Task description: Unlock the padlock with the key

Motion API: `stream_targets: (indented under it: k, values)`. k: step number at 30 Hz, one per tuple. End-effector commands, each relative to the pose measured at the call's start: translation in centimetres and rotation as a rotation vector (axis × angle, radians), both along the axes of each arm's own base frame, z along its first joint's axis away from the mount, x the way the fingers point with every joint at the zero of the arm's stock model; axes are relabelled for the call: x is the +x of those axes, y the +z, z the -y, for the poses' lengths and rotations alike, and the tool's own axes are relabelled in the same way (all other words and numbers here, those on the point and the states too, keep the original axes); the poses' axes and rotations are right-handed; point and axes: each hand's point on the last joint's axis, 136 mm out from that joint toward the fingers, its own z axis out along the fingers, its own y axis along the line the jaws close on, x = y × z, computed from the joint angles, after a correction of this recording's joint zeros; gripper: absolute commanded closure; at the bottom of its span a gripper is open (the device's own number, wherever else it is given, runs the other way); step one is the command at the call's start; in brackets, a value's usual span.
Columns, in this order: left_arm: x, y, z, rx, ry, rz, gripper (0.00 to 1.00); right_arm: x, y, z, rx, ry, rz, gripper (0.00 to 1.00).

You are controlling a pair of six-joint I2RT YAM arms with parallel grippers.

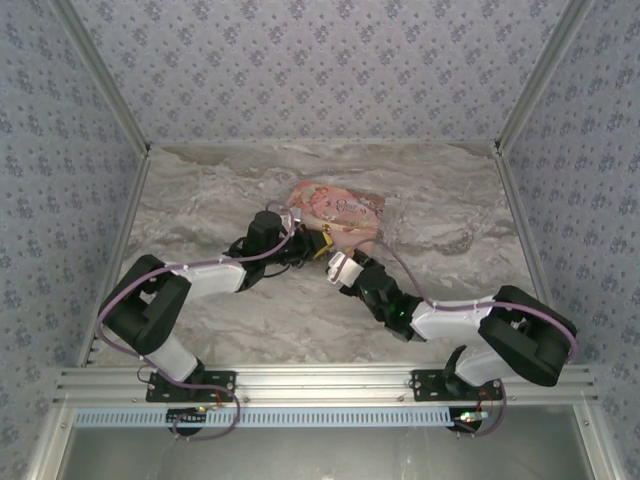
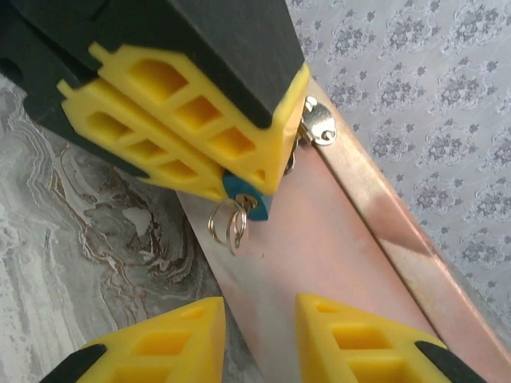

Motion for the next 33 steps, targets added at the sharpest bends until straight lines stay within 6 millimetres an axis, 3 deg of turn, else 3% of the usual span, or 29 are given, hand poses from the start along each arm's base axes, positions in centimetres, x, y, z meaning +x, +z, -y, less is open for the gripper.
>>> stream_targets:
  k: [1,23,33]
  values:
    - [0.2,4.4,1.3,-0.1,-0.041,0.108,1.0,0.7,1.2,-0.9,0.018,0.017,0.025,0.7]
    - [0.0,4.0,1.6,-0.102,-0.048,0.099,1.0,1.8,1.8,-2.2,0.015,0.022,0.041,0.93]
    - [-0.3,3.7,1.7,-0.097,-0.064,0.088,1.0,2.6,2.4,-2.4,0.033,0.013,0.054,0.95]
